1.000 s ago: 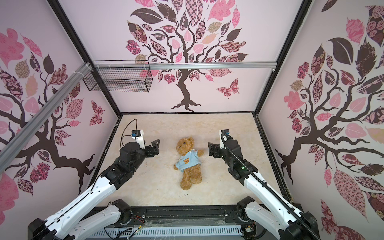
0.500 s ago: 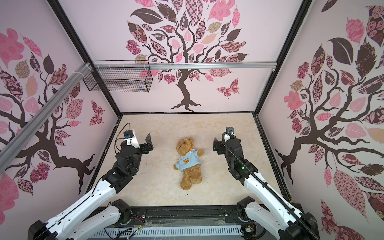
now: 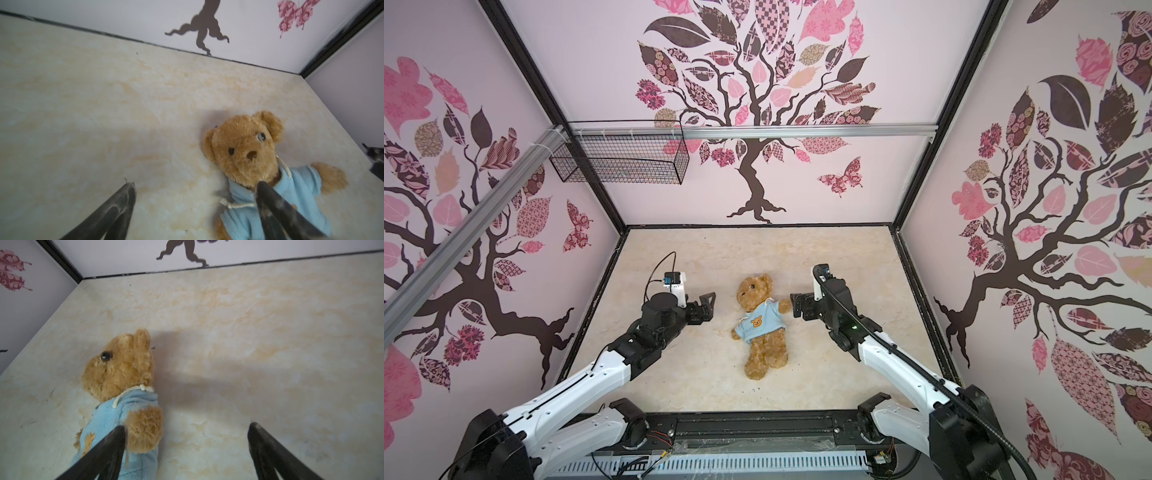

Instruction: Dress the teddy bear

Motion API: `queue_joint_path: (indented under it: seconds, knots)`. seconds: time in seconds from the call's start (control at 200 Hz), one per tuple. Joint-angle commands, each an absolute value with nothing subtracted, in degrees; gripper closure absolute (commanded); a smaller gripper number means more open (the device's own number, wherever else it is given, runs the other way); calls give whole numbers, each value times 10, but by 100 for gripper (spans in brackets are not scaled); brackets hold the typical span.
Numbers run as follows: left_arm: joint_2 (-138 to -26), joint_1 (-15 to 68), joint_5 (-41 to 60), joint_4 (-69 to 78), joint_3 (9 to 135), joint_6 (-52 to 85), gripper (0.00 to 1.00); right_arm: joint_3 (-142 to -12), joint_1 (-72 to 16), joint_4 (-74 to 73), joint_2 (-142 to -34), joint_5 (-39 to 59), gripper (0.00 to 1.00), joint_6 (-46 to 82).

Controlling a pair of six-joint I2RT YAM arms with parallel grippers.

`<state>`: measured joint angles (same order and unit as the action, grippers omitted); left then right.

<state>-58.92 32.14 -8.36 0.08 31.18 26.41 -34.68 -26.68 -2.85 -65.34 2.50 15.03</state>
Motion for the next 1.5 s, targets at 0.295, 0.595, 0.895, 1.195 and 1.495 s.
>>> queue_joint_path:
  seconds: [0.295, 0.595, 0.895, 1.195, 1.495]
  knots:
    - [-605, 333, 27, -19, 283, 323, 10, -333, -340, -194, -848, 191, 16, 285]
    - [-546, 332, -23, -56, 282, 341, 9, -478, -339, -16, -766, -21, 71, 52]
    - [-501, 303, -62, -95, 276, 350, 8, -479, -518, -67, -842, -429, 71, -214]
    - [-439, 297, -129, -156, 277, 364, 7, -432, -699, -73, -912, -343, 52, -198]
    - [-493, 319, 16, -182, 367, 286, 13, -334, -718, -46, -681, -42, 22, 1]
